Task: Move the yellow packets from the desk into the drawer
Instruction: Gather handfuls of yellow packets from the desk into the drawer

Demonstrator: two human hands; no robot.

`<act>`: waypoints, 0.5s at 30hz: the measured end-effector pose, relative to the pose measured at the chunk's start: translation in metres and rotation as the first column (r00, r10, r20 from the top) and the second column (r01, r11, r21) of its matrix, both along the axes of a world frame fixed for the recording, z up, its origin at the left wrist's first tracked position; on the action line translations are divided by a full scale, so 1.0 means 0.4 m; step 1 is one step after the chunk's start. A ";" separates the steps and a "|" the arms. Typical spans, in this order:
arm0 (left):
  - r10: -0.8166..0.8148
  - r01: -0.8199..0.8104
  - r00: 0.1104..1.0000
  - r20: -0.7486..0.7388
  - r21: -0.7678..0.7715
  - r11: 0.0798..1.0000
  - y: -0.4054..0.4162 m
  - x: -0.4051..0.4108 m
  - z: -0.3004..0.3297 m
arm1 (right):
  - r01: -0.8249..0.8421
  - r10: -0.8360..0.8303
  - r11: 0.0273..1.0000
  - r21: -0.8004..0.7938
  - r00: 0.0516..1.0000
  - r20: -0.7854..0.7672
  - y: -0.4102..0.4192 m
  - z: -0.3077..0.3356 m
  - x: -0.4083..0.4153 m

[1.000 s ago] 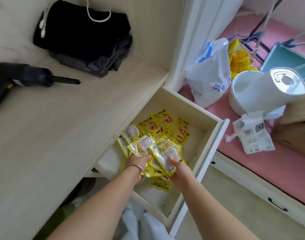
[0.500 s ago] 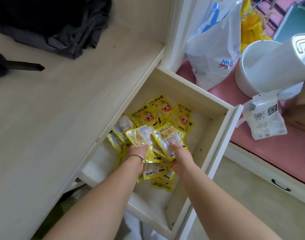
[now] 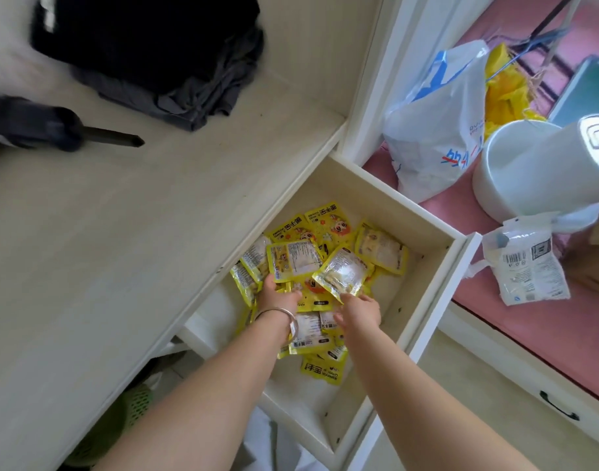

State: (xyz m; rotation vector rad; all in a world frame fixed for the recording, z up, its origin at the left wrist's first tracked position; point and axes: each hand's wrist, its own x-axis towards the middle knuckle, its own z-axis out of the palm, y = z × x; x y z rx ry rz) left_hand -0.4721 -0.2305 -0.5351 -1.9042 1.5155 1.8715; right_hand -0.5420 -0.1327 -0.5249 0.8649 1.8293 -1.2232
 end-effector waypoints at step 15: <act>0.129 -0.200 0.967 -0.221 -0.337 0.920 -0.155 0.411 0.345 | -0.719 0.637 0.681 -0.139 0.676 -0.370 -0.268 0.265 0.347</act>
